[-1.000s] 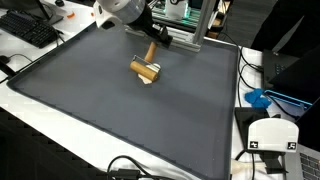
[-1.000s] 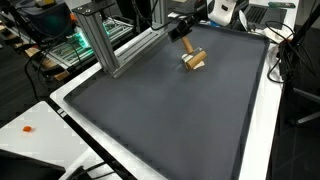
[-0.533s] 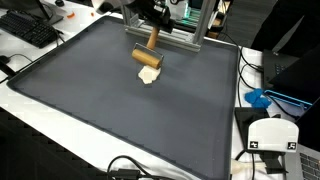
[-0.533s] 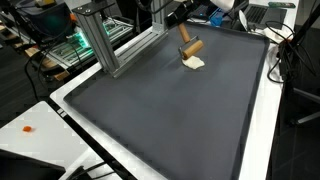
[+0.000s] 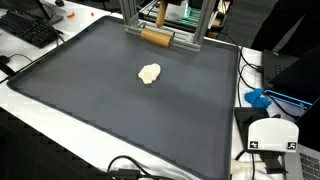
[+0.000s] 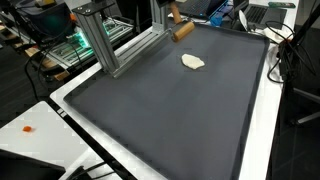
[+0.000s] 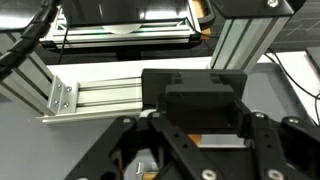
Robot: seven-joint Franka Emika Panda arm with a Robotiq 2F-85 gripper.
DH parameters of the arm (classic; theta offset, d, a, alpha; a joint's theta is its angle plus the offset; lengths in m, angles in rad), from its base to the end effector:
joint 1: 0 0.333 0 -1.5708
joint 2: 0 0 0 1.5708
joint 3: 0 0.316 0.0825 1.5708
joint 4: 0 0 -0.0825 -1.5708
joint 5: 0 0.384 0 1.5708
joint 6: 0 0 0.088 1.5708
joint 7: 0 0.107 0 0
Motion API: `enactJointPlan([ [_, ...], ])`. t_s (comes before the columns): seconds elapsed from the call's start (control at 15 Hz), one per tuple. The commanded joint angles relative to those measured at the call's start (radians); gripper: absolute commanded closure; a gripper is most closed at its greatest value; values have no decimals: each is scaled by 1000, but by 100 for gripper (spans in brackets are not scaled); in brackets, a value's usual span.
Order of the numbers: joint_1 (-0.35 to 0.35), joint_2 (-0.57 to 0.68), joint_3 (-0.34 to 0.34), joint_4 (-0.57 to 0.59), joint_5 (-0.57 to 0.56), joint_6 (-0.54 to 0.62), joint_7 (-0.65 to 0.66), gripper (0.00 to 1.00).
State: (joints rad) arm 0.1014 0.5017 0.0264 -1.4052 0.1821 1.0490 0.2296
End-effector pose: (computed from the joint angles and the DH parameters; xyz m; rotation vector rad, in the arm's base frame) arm 0.5838 0.0973 0.3876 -2.8024 0.1130 1.3155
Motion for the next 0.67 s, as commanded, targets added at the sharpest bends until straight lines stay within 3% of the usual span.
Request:
enactJointPlan([
  [0.0, -9, -61, 8, -48, 50, -84, -16, 65],
  [0.6, 2, -150, 1, -161, 93, -211, -6, 65],
])
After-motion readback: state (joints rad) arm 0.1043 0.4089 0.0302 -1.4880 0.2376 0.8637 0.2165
